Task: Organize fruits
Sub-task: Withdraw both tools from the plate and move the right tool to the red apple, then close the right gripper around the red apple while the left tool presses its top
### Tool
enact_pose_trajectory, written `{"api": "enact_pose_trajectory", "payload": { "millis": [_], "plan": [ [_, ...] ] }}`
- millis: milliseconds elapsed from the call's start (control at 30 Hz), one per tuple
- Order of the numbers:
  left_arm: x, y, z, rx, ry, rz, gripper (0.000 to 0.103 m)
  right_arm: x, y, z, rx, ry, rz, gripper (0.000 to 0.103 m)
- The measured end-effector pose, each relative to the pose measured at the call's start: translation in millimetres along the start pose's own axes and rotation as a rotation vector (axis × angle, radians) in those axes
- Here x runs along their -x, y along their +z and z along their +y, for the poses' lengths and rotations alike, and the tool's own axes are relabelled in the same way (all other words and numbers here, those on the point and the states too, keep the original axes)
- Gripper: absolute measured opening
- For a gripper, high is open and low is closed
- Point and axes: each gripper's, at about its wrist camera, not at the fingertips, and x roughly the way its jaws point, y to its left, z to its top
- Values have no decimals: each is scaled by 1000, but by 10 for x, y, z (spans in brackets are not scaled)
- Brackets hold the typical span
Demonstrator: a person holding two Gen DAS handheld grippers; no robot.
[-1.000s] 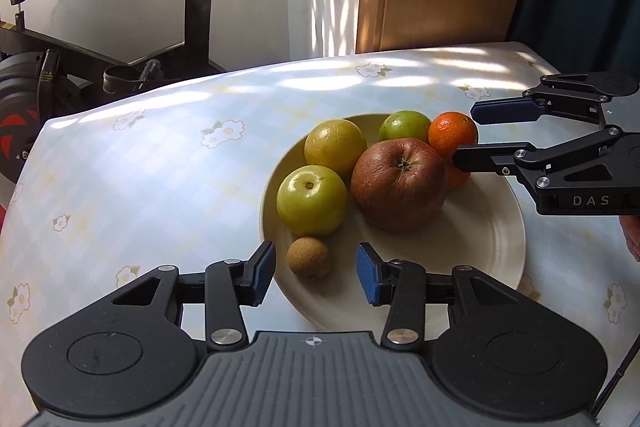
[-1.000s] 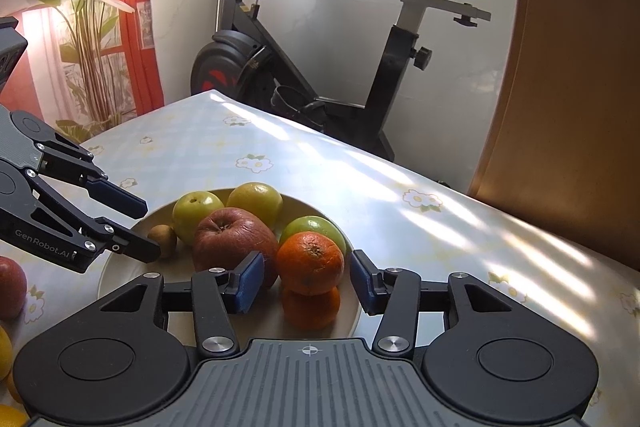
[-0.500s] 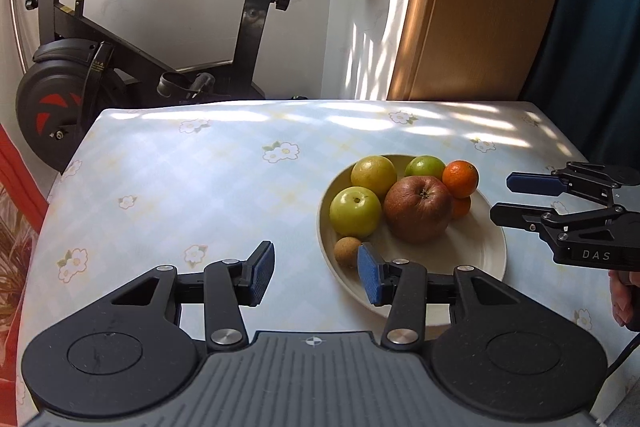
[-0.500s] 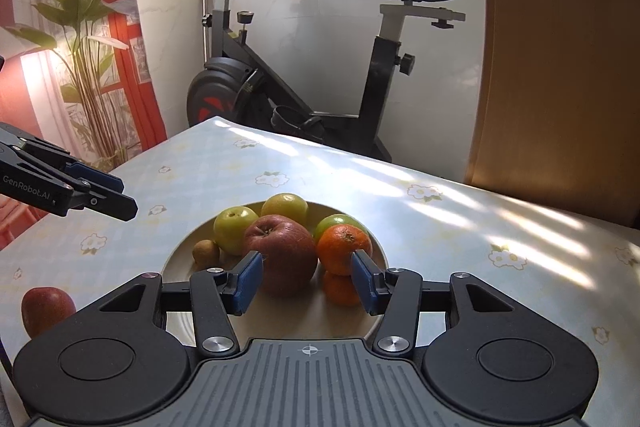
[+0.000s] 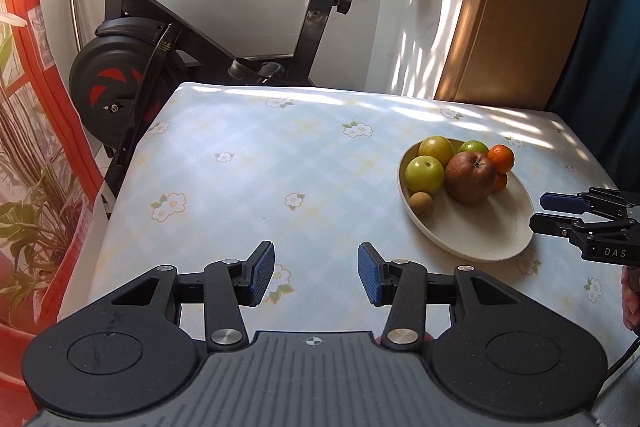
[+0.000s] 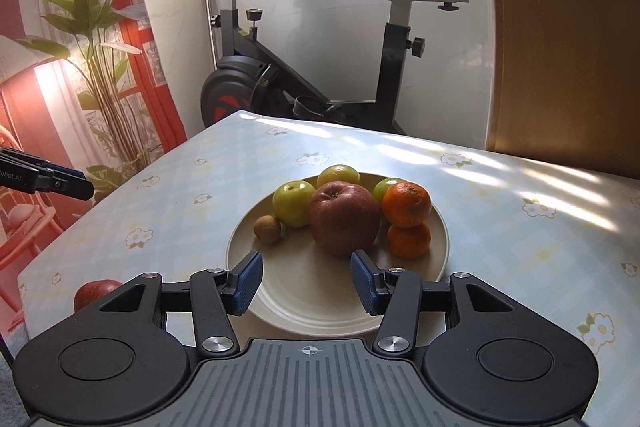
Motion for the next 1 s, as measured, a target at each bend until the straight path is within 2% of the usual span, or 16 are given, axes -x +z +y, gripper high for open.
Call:
{"api": "enact_pose_trajectory", "payload": {
  "millis": [167,400,667,767,833,1000],
  "plan": [
    [31,-161,146,26,-11,14,49,-22,-20,189,18,15,30,47],
    [-264,-475,379,171,-97,116,48,-202,-73,591,102,52,131,52],
    [-378,-534,396,173,-173,126,48,-303,-18,917,152,90,185,55],
    [-406,-568,409,177,-203,138,48,-335,-4,1012,170,109,197,60],
    [-446,-585,404,169,-217,152,48,-370,10,1094,206,116,212,68],
    [-522,-610,462,206,-268,172,48,-435,34,1302,282,162,256,74]
  ]
}}
